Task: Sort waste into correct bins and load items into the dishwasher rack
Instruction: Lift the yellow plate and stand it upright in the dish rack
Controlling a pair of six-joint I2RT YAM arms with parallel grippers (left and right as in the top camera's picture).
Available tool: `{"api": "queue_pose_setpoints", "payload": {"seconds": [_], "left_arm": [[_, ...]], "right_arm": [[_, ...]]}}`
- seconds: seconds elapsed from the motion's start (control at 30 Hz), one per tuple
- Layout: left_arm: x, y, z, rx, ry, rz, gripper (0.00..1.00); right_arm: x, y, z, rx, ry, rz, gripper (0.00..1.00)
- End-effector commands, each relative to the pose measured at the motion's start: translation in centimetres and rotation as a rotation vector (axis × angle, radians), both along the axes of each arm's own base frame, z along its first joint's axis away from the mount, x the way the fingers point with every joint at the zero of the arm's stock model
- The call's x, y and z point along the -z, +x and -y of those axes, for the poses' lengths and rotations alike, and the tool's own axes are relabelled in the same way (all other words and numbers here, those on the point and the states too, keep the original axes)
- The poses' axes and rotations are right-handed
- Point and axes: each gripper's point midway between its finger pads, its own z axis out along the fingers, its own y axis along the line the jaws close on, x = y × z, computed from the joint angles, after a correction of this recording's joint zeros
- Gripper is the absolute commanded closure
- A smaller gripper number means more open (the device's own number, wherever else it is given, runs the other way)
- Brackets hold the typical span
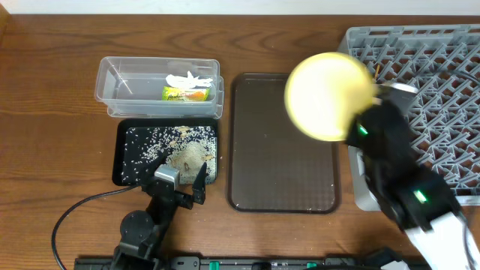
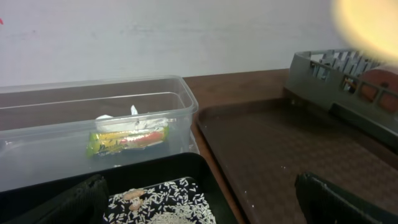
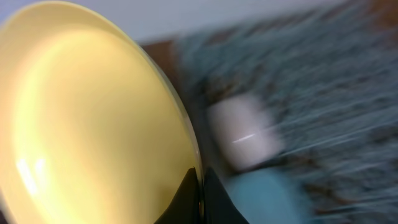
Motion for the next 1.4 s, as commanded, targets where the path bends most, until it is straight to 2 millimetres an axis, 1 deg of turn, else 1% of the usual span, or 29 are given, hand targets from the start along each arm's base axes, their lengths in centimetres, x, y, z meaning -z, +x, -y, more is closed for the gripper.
{"api": "queue_pose_setpoints", "payload": {"seconds": [0.0, 0.1, 0.2, 0.33, 0.47, 0.57, 0.7, 0.8, 0.9, 0.97, 1.0, 1.07, 1.17, 1.2, 1.23, 1.27, 1.3, 1.33, 1.37], "left_arm": [[1.5, -0.1, 0.2, 0.014, 0.017, -0.04, 0.03], [1.5, -0.1, 0.2, 0.014, 0.017, -0.04, 0.02], [1.5, -0.1, 0.2, 0.014, 0.017, -0.04, 0.02], [1.5, -0.1, 0.2, 0.014, 0.017, -0.04, 0.02], [1.5, -0.1, 0.2, 0.014, 0.017, -0.04, 0.03], [1.5, -0.1, 0.2, 0.014, 0.017, -0.04, 0.02], [1.5, -0.1, 0.2, 0.014, 0.017, -0.04, 0.03], [1.5, -0.1, 0.2, 0.014, 0.017, -0.04, 0.02], [1.5, -0.1, 0.2, 0.014, 0.017, -0.04, 0.02], [1.5, -0.1, 0.2, 0.014, 0.017, -0.04, 0.03], [1.5, -0.1, 0.2, 0.014, 0.017, -0.04, 0.02], [1.5, -0.1, 0.2, 0.014, 0.017, -0.04, 0.02], [1.5, -0.1, 0.2, 0.014, 0.017, -0.04, 0.02], [1.5, -0.1, 0.2, 0.014, 0.017, -0.04, 0.03], [1.5, -0.1, 0.2, 0.014, 0.017, -0.04, 0.03], [1.5, -0.1, 0.2, 0.014, 0.017, -0.04, 0.03], [1.5, -0.1, 0.2, 0.014, 0.017, -0.04, 0.03], [1.5, -0.1, 0.2, 0.014, 0.017, -0.04, 0.03], [1.5, -0.1, 0.2, 0.014, 0.017, -0.04, 0.03]], "right_arm": [[-4.2, -3.1, 7.0, 0.289, -0.343, 0.065, 0.99], [-6.3, -5.4, 10.0, 0.463, -0.501, 0.068, 0.99], [-7.0, -6.4, 11.7, 0.582, -0.589, 0.047, 0.99], [-6.3, -6.2, 13.1, 0.639, -0.636, -0.019, 0.99], [-5.2, -5.6, 15.1, 0.722, -0.66, -0.083, 0.99], [-3.5, -4.2, 16.6, 0.726, -0.687, -0.181, 0.99], [-0.6, -1.9, 17.4, 0.676, -0.695, -0.287, 0.99], [0.7, -0.1, 17.7, 0.648, -0.752, -0.352, 0.99], [1.5, 2.5, 17.6, 0.556, -0.836, -0.421, 0.99], [2.9, 4.6, 16.9, 0.415, -0.881, -0.479, 0.99], [3.6, 5.2, 16.5, 0.368, -0.885, -0.492, 0.99], [4.9, 6.0, 16.0, 0.304, -0.875, -0.509, 0.99], [5.8, 6.3, 16.0, 0.29, -0.879, -0.532, 0.99], [5.9, 6.4, 16.0, 0.288, -0.88, -0.537, 0.92], [5.9, 6.4, 16.0, 0.291, -0.881, -0.537, 0.72], [5.8, 6.4, 16.0, 0.294, -0.88, -0.533, 0.43], [5.5, 6.4, 16.0, 0.304, -0.872, -0.517, 0.2], [5.2, 6.3, 16.0, 0.319, -0.856, -0.494, 0.09], [4.7, 6.2, 15.9, 0.335, -0.838, -0.468, 0.06]]}}
